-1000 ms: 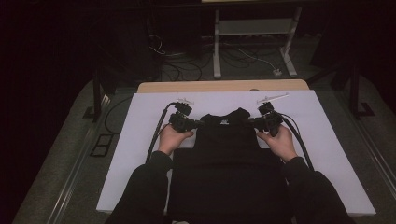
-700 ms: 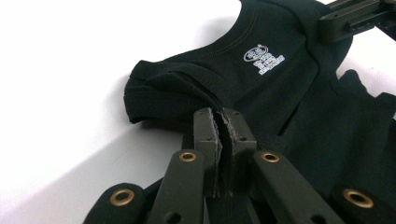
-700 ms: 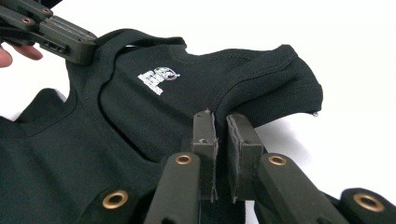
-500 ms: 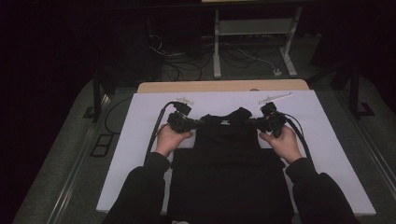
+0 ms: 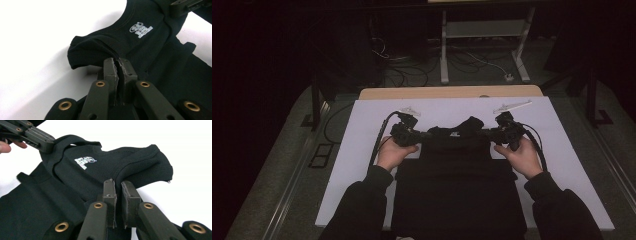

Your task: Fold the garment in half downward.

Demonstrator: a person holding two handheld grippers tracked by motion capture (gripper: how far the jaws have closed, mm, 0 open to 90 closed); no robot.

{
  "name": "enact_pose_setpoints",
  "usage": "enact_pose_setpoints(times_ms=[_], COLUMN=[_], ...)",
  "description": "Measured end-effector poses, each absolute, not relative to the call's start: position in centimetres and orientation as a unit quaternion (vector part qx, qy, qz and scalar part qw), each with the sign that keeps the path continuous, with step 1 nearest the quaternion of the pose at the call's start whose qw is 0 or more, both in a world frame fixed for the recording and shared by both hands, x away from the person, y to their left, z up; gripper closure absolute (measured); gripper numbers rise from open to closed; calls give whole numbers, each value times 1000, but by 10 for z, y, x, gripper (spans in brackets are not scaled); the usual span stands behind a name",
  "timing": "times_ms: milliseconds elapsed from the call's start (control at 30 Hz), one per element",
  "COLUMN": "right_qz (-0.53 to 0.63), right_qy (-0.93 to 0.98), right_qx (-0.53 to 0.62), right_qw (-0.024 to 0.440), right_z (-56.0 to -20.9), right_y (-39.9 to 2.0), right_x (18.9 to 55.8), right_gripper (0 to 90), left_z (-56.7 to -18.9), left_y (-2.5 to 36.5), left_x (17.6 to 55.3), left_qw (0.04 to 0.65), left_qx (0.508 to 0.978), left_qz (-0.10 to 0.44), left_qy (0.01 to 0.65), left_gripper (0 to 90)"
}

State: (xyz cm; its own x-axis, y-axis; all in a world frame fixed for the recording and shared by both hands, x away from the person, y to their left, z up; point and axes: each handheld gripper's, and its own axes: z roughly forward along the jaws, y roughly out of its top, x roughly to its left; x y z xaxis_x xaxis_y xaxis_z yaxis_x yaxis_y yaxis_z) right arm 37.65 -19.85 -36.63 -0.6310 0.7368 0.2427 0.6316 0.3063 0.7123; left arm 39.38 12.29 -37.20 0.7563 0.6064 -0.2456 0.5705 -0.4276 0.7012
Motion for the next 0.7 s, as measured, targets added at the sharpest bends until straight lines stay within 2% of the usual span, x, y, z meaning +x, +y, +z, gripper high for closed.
enact_pose_setpoints(times_ms=[700], right_qz=[416], right_qy=[812], right_qx=[406], right_qw=[57], right_z=[-358], right_y=[-199], right_x=[345], right_gripper=[813], left_z=[-366], left_y=[130], left_x=[361], left_qw=[407], left_qx=[850], left_qz=[22], left_qy=[334], left_gripper=[838])
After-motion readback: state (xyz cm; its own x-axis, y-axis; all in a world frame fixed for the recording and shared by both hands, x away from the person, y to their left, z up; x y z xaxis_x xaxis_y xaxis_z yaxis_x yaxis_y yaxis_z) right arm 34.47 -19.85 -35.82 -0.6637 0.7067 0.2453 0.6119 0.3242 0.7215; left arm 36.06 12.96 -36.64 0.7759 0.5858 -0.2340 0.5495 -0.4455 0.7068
